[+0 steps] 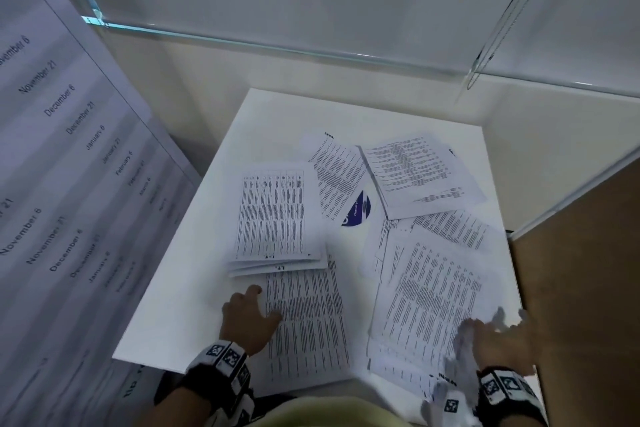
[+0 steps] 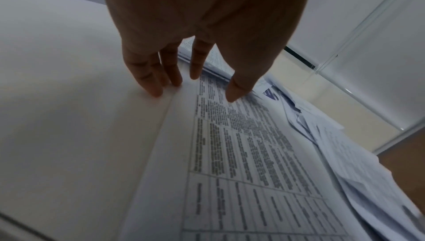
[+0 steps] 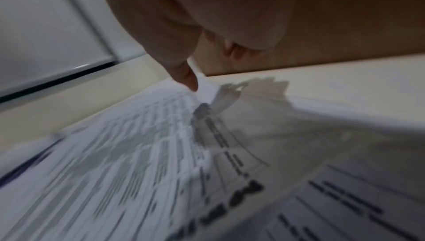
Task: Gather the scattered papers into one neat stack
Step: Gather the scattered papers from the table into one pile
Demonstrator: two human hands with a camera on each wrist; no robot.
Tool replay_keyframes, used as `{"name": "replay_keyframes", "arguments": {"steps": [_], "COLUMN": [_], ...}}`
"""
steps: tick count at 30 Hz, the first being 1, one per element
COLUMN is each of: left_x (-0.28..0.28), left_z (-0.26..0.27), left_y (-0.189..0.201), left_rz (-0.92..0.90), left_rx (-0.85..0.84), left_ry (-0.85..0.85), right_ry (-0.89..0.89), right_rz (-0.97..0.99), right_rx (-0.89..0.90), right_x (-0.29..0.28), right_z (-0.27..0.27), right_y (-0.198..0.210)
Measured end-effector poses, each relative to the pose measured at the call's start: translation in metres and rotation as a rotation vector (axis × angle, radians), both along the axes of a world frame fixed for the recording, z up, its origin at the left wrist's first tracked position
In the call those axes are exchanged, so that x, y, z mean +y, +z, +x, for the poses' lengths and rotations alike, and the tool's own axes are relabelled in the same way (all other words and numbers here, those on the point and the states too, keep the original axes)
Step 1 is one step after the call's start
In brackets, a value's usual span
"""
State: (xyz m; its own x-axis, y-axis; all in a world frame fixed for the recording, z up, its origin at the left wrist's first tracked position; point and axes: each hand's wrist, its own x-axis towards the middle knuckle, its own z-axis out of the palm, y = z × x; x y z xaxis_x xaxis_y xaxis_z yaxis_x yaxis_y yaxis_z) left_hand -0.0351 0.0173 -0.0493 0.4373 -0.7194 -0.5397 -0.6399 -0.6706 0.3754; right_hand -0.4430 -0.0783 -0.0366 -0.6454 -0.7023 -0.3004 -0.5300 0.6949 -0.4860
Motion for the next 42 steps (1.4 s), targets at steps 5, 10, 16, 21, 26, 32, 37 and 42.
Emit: {"name": "replay_keyframes", "arguments": {"steps": [5,10,16,21,26,32,37,42], "left_x": [-0.006,-0.006,-0.006,-0.013,-0.015,-0.017,-0.032,-0.065], "left_z": [-0.013,-0.017,-0.019,-0.019,-0.011,-0.005,-0.004,0.029], "left_y": [0.012,0.014,0.014,0.021,0.031,0.06,0.069,0.051], "left_rz": [-0.005,0.02,-0.034,-0.162,-0.25,-0.164,0.077,0.001], "left_rx": [0.018,0.013,0.003,0.218,0.773,1.291,0.945,0.511], "left_ry": [0.016,-0.019,-0.021,0.138,0.381,0.431,0.099,0.089], "right_ry": [0.629,1.114,1.153,1.16,0.898,0.458,0.427,0.332], "right_rz": [-0.221,0.155,0.328,0.333,0.315,0.424,0.264,0.134], "right_rx": [-0.031,-0.039,0.138,0.041,-0.213,-1.063,-0.989,-0.558], "right_x": [-0.002,-0.002,0.019,0.025,0.012,0.003,-0.01,-0.02], "right_z": [0.072,0.162,0.227,0.236,0.209,0.154,0.096,0.017], "right_y": [0.02,0.011,0.008,0.005,0.012,0.048,0.051,0.03]}}
